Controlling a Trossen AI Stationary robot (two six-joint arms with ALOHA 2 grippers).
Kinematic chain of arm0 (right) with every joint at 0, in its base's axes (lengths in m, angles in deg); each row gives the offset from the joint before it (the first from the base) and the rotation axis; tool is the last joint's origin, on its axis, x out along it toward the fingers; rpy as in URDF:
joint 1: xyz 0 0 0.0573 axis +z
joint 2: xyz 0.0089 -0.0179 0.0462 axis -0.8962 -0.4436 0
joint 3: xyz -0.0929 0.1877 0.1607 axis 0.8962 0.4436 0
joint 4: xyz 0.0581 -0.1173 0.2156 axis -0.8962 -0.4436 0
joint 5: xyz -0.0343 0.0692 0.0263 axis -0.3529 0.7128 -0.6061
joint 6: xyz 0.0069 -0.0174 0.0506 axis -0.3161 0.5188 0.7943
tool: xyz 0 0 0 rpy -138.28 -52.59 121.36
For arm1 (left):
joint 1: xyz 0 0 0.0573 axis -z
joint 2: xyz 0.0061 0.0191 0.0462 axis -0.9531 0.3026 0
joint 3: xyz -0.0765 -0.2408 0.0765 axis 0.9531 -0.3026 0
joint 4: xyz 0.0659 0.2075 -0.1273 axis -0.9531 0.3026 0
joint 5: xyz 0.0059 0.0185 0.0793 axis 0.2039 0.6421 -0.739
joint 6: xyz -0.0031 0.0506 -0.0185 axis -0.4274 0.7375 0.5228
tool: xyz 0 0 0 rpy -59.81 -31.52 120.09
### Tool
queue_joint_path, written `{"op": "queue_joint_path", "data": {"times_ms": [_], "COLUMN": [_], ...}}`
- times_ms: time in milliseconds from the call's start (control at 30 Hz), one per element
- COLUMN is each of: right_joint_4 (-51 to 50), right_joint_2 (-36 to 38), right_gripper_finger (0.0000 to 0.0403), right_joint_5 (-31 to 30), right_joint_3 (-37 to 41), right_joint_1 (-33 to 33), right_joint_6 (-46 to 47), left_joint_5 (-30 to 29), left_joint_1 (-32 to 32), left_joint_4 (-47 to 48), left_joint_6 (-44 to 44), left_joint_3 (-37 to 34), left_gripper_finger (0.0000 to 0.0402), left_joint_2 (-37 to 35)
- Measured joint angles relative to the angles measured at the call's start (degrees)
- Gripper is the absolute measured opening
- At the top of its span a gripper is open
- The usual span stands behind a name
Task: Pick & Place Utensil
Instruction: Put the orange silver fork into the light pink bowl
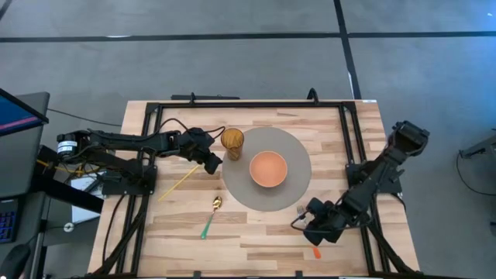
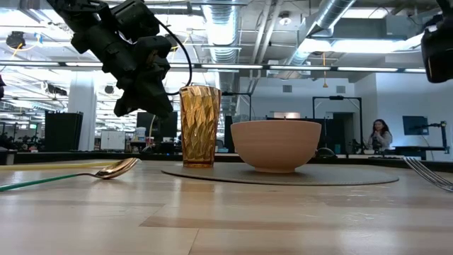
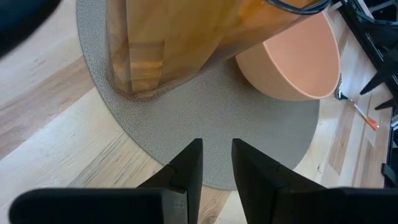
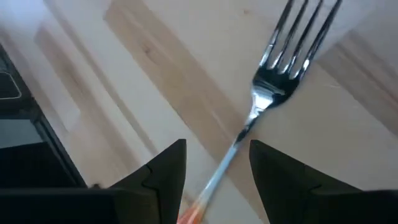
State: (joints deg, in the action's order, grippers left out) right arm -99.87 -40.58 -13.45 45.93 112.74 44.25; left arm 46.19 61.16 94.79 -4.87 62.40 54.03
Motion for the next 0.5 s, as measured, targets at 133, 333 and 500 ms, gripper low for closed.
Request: {"op": "queue_joint_path", "data": {"times_ms": [133, 333, 500], "right_joint_4": [-0.79, -3.63, -2.56], "right_joint_2": [0.00, 0.02, 0.00], "right_gripper_finger": [0.0170, 0.0170, 0.0170], "right_joint_5": [0.60, 1.38, 1.36], "right_joint_3": [0.15, 0.15, 0.15], "right_joint_1": [0.29, 0.31, 0.33], "right_joint_6": [-1.17, -1.87, -2.53], "left_joint_5": [0.00, 0.00, 0.00], "left_joint_1": [-0.01, 0.00, 0.00], "left_joint_4": [-0.14, -0.28, -0.53], "left_joint_6": [0.00, 0.00, 0.00], "left_joint_3": [0.00, 0.00, -0.02], "left_gripper_finger": [0.0086, 0.0086, 0.0086], "left_joint_2": [0.00, 0.00, 0.00]}}
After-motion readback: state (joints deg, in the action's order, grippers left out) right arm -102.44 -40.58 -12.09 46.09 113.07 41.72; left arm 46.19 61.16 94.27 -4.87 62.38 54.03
